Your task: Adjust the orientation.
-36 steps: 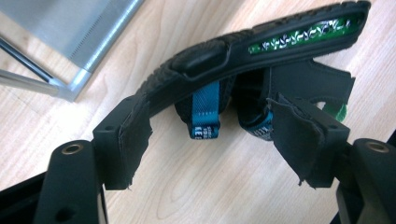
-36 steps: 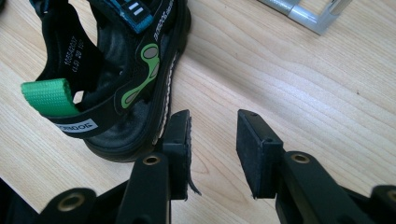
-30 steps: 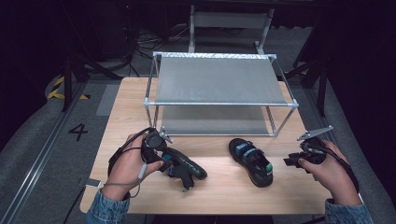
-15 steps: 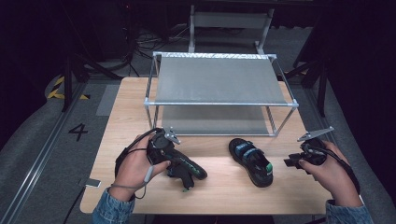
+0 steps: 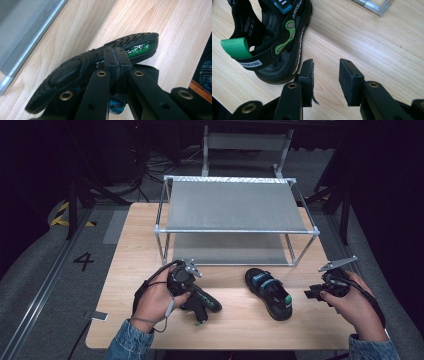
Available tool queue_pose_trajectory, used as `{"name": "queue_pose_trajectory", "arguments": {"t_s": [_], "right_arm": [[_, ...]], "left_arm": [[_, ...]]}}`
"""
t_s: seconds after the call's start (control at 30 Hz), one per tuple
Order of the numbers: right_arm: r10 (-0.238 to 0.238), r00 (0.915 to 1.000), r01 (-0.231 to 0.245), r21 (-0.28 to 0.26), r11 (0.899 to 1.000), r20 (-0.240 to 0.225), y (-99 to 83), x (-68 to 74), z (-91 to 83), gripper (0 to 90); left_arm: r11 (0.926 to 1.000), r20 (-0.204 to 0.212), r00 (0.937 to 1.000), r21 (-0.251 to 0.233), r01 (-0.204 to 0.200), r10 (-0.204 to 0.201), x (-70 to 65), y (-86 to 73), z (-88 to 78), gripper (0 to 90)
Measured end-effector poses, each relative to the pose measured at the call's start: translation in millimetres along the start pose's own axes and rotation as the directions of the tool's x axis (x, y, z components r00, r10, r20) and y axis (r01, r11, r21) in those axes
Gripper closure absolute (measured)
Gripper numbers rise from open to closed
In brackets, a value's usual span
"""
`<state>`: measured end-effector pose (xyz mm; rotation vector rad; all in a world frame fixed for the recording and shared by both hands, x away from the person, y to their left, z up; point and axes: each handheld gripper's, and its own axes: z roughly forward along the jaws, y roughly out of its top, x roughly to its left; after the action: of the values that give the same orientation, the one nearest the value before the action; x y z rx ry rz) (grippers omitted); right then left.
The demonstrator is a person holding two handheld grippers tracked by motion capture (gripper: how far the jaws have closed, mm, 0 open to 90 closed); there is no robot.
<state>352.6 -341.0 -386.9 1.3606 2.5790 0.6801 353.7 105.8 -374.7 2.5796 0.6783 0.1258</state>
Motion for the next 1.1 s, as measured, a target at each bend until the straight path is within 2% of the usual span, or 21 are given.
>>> {"name": "queue_pose_trajectory", "arguments": {"t_s": [0.03, 0.2, 0.27, 0.4, 0.53, 0.83, 1.1], "right_arm": [[0.000, 1.0000, 0.000, -0.001, 1.000, -0.001, 0.1, 0.4, -0.2, 65.6], [-0.004, 1.0000, 0.004, 0.001, 1.000, -0.001, -0.1, 1.9, 0.4, 65.5], [-0.002, 1.0000, 0.002, 0.001, 1.000, 0.001, -1.0, 1.3, 0.5, 65.5], [0.002, 1.0000, -0.002, 0.001, 1.000, 0.007, -4.1, 0.5, -0.1, 65.5], [0.013, 0.9998, -0.013, 0.003, 1.000, 0.014, -9.9, -0.1, -2.7, 65.4], [0.058, 0.9976, -0.058, -0.001, 0.998, 0.038, -30.5, -2.7, -12.0, 65.1], [0.107, 0.9918, -0.107, -0.001, 0.994, 0.070, -55.5, -5.9, -22.4, 64.6]], "left_arm": [[1.0000, 0.001, 1.0000, -0.008, -0.004, 0.004, 0.1, 0.3, 2.9, 90.0], [0.9999, -0.001, 1.0000, 0.013, 0.005, -0.005, 2.9, 0.9, 10.3, 90.0], [0.9997, -0.010, 0.9999, 0.025, -0.002, 0.002, 3.7, 2.2, 13.9, 90.0], [0.9997, -0.004, 0.9999, 0.021, -0.015, 0.015, 3.5, 7.2, 17.0, 90.0], [0.9991, -0.024, 0.9992, 0.027, -0.033, 0.033, 3.2, 13.7, 19.0, 90.0], [0.9962, -0.080, 0.9933, 0.033, -0.081, 0.083, 3.8, 34.7, 25.8, 90.0], [0.9971, -0.105, 0.9917, 0.016, -0.074, 0.075, 13.1, 53.4, 39.9, 89.4]]}}
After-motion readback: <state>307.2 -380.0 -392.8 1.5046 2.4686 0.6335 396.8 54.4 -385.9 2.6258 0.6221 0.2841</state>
